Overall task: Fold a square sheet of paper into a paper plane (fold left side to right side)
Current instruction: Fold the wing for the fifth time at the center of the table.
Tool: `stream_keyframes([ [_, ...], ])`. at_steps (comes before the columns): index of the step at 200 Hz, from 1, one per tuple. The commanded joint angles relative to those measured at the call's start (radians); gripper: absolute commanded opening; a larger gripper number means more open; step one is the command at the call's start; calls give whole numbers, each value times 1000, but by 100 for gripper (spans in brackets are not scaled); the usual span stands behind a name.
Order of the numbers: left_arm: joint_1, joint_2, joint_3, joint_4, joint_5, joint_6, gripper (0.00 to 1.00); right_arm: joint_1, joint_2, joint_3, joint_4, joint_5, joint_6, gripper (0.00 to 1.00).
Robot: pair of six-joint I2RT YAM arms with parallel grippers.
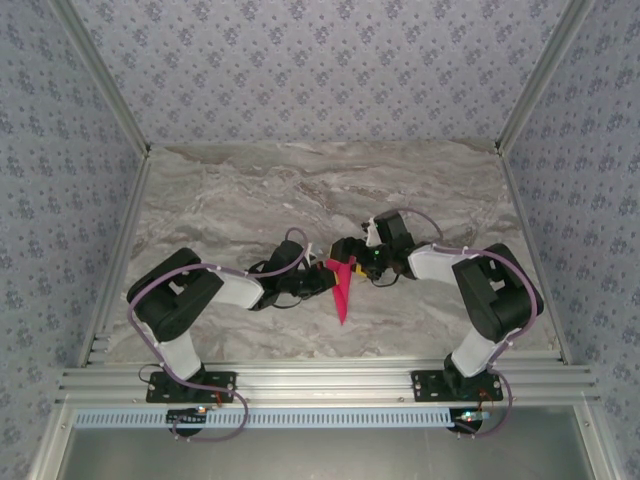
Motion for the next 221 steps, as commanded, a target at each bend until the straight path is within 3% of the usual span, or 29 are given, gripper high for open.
stream_keyframes([
  [1,7,-37,-7,-4,-6,24,0,8,16,33,-26,0,-2,91],
  [108,35,-63,6,-77,-12,83,0,32,98,108,-261,75,-79,91],
  [221,49,-2,54,-128,8,156,0,54,116,122,-286,82,-93,91],
])
